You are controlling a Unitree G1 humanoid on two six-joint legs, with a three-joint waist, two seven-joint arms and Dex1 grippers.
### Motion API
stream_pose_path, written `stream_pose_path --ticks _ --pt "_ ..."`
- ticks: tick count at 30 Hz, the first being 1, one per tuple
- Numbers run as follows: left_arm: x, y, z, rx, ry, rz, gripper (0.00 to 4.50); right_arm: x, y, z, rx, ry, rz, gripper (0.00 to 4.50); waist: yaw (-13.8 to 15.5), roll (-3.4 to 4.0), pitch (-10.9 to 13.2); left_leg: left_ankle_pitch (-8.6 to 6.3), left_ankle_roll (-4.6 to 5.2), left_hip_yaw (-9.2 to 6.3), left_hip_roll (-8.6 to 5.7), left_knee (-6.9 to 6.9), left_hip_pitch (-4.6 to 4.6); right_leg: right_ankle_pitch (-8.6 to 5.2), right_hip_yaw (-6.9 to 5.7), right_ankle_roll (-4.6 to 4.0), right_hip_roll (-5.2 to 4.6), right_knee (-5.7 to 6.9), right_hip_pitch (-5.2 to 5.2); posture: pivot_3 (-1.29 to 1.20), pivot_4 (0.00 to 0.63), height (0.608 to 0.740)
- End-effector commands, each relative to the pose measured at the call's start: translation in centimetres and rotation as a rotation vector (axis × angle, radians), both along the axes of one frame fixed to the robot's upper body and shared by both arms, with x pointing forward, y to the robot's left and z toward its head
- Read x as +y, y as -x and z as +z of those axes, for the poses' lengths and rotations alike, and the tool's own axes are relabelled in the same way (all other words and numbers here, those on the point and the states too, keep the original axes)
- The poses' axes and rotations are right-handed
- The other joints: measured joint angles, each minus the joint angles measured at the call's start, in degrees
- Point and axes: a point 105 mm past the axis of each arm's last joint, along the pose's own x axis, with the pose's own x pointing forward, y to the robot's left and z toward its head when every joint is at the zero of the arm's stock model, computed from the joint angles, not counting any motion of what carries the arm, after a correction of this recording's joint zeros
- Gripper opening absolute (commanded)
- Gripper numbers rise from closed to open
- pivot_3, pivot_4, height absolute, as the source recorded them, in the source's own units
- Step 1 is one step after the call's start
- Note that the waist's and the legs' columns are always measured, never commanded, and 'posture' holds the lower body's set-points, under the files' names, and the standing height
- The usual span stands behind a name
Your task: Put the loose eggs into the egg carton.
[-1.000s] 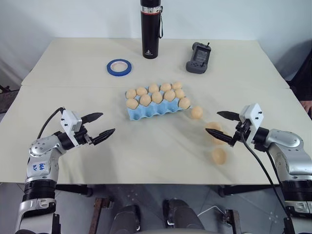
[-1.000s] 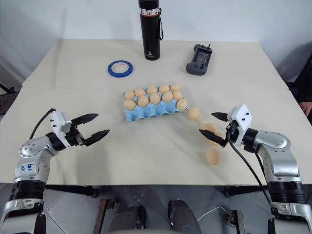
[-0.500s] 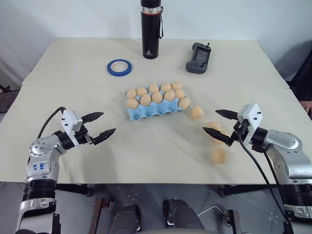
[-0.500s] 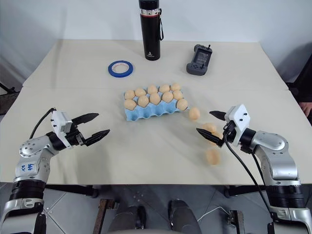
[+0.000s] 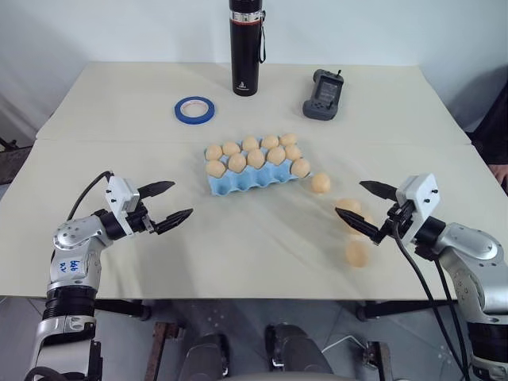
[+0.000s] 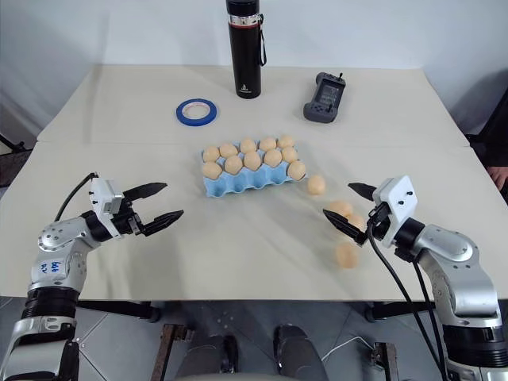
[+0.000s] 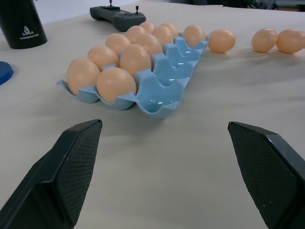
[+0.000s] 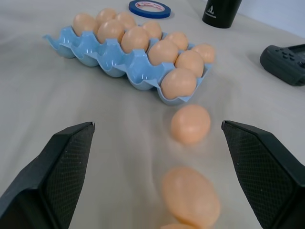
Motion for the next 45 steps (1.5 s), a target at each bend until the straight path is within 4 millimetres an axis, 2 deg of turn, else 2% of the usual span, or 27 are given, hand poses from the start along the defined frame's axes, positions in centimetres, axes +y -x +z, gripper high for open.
stream_pose_path --ticks 1,6,13,19,28,33,42,45 --pt "-0.4 -0.2 0.9 -0.041 -0.01 -0.034 4.5 -0.3 0.9 2.2 -0.067 -0.028 -0.036 4.46 0.1 0.0 0.0 0.0 0.0 -0.01 0.0 0.0 0.0 0.0 -0.01 0.0 0.0 0.0 0.0 0.0 0.15 0.74" --pt "-2.0 0.2 1.0 -0.027 -0.017 -0.149 4.5 -0.9 3.8 2.0 0.003 -0.018 -0.143 4.46 0.3 -0.01 0.0 -0.01 -0.01 -0.05 0.0 -0.02 -0.05 -0.01 -0.04 0.01 0.01 -0.02 0.0 0.0 0.15 0.74" --pt "-4.6 0.7 0.5 -0.008 -0.025 -0.315 4.5 -0.4 7.9 -0.1 0.137 -0.038 -0.279 4.46 0.9 -0.04 0.0 0.01 0.01 -0.07 0.0 0.06 -0.09 -0.01 -0.02 0.02 0.0 -0.03 0.01 0.0 0.15 0.74" --pt "-5.9 0.5 0.4 -0.006 -0.015 -0.396 4.5 -0.6 9.3 -2.4 0.23 -0.037 -0.403 4.46 0.8 -0.11 0.0 0.04 0.03 -0.05 -0.02 0.12 -0.08 0.0 0.01 0.04 0.02 -0.02 0.05 0.0 0.15 0.74" --pt "-6.4 0.9 0.1 0.001 -0.018 -0.457 4.5 -0.6 8.8 -5.0 0.276 -0.098 -0.534 4.46 0.8 -0.11 0.0 0.02 0.01 -0.06 -0.02 0.08 -0.09 -0.02 0.01 0.07 0.03 -0.06 0.02 0.0 0.15 0.74" --pt "-6.4 1.1 0.0 -0.004 -0.015 -0.447 4.5 -0.1 7.2 -6.4 0.294 -0.13 -0.542 4.46 0.7 -0.12 0.0 0.02 0.02 -0.06 -0.02 0.1 -0.09 -0.02 0.02 0.07 0.03 -0.05 0.02 0.0 0.15 0.74" --pt "-5.7 1.5 -0.1 -0.009 -0.012 -0.415 4.5 0.0 4.9 -7.3 0.303 -0.129 -0.542 4.46 0.8 -0.11 0.0 0.0 0.02 -0.06 -0.02 0.05 -0.13 -0.03 0.01 0.07 0.03 -0.07 -0.04 0.0 0.15 0.74" --pt "-5.5 1.6 -0.1 -0.01 -0.009 -0.405 4.5 0.1 4.8 -7.3 0.303 -0.13 -0.536 3.83 0.9 -0.12 0.0 0.0 0.02 -0.07 -0.02 0.07 -0.17 -0.03 0.01 0.07 0.03 -0.06 -0.07 0.0 0.15 0.74"
